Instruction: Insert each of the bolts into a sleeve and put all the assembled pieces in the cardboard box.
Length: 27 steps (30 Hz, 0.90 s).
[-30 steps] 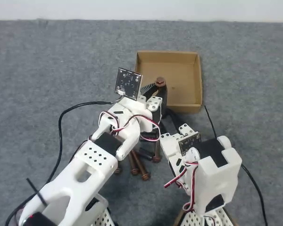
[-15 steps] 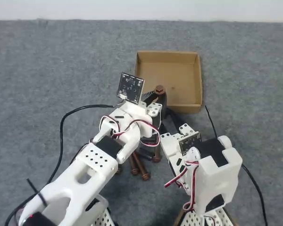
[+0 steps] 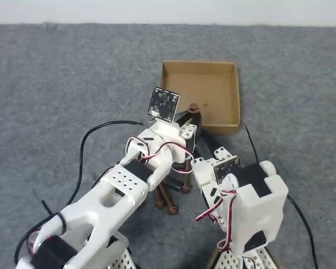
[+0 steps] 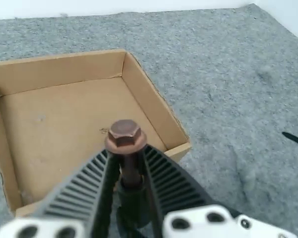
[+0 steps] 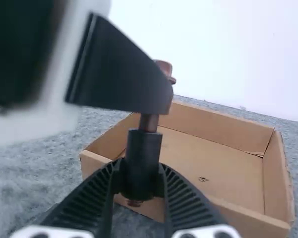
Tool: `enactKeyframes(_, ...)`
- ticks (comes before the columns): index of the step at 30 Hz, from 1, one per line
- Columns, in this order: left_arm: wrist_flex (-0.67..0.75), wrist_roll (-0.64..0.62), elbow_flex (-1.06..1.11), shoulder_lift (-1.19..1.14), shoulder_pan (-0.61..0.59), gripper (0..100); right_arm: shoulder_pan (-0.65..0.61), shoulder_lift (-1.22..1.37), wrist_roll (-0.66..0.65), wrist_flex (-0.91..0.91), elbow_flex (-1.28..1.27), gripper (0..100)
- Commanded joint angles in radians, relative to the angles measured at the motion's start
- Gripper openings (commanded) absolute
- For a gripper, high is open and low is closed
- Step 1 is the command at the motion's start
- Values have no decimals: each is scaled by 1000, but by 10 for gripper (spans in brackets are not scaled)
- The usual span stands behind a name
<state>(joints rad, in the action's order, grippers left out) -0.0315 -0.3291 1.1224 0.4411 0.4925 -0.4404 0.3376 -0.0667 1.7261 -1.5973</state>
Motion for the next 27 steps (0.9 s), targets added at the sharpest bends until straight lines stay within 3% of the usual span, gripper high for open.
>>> enactKeyframes(1, 17, 3, 22, -2, -8, 13, 27, -41, -20, 25, -23, 6)
enactKeyframes(19, 17, 5, 39, -2, -11, 22, 56, -42, -18, 27, -3, 6)
enactKeyframes(27, 11, 0, 64, -2, -8, 274, 53, -42, -18, 27, -3, 6)
